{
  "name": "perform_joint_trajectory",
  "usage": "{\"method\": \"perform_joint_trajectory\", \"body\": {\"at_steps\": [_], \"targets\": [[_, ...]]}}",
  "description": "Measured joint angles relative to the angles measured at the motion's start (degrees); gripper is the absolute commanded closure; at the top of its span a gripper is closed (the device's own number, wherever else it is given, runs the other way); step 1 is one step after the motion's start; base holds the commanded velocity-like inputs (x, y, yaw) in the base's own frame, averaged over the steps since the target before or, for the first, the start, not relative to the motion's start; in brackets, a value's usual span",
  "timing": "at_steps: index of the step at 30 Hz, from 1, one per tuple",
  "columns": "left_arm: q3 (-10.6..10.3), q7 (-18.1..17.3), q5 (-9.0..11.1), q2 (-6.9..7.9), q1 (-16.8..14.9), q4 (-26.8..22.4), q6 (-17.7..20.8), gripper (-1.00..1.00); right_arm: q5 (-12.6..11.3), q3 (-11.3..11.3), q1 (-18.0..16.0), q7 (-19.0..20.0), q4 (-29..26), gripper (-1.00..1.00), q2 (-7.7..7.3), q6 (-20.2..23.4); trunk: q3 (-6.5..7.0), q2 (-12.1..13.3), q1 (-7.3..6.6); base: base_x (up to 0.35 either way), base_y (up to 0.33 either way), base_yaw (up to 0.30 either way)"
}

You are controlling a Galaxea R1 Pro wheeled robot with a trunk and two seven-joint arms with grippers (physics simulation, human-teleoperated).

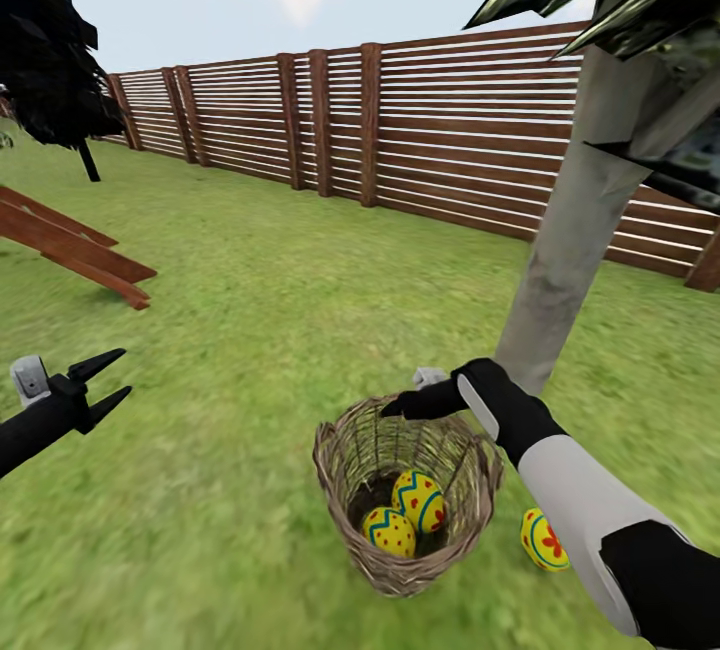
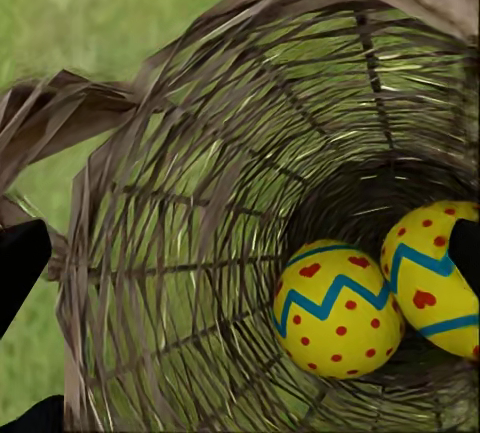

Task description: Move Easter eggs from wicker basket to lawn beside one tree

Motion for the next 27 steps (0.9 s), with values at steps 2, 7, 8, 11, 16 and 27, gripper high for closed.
{"method": "perform_joint_trajectory", "body": {"at_steps": [2, 7, 8, 11, 16, 27], "targets": [[0.0, 0.0, -0.1, 0.00, 0.0, 0.1, 0.0, -1.00, 0.0, 0.2, 0.0, -2.0, 0.1, -1.00, -0.01, 0.0, 0.00, 0.0, 0.02, 0.035, 0.001, 0.005], [-0.1, 0.0, 0.0, 0.00, 0.0, 1.4, 0.1, -1.00, 0.5, 2.4, 0.0, -3.5, 0.1, -1.00, -0.12, 0.0, 0.00, 0.0, 0.02, 0.010, 0.000, 0.001], [-0.1, 0.0, 0.0, 0.00, 0.0, 1.5, 0.1, -1.00, 0.9, 3.4, 0.0, -3.8, 0.1, -1.00, -0.12, 0.0, 0.00, 0.0, 0.02, 0.001, 0.000, 0.000], [-0.1, 0.0, 0.0, 0.00, 0.0, 1.6, 0.1, -1.00, 4.0, 8.2, 0.0, -4.1, 0.1, -1.00, -0.07, -0.1, 0.00, 0.0, 0.02, 0.000, 0.000, 0.000], [-0.1, 0.0, 0.0, 0.00, 0.0, 1.6, 0.1, -1.00, 6.0, 11.2, 0.0, -4.0, 0.1, -1.00, -0.05, -0.2, 0.00, 0.0, 0.02, 0.000, 0.000, 0.000], [-0.1, 0.0, 0.0, 0.00, 0.0, 1.6, 0.1, -1.00, 11.7, 15.2, 0.0, -3.4, 0.2, -1.00, -0.51, -6.5, -0.22, 0.0, 0.05, 0.000, 0.000, 0.000]]}}
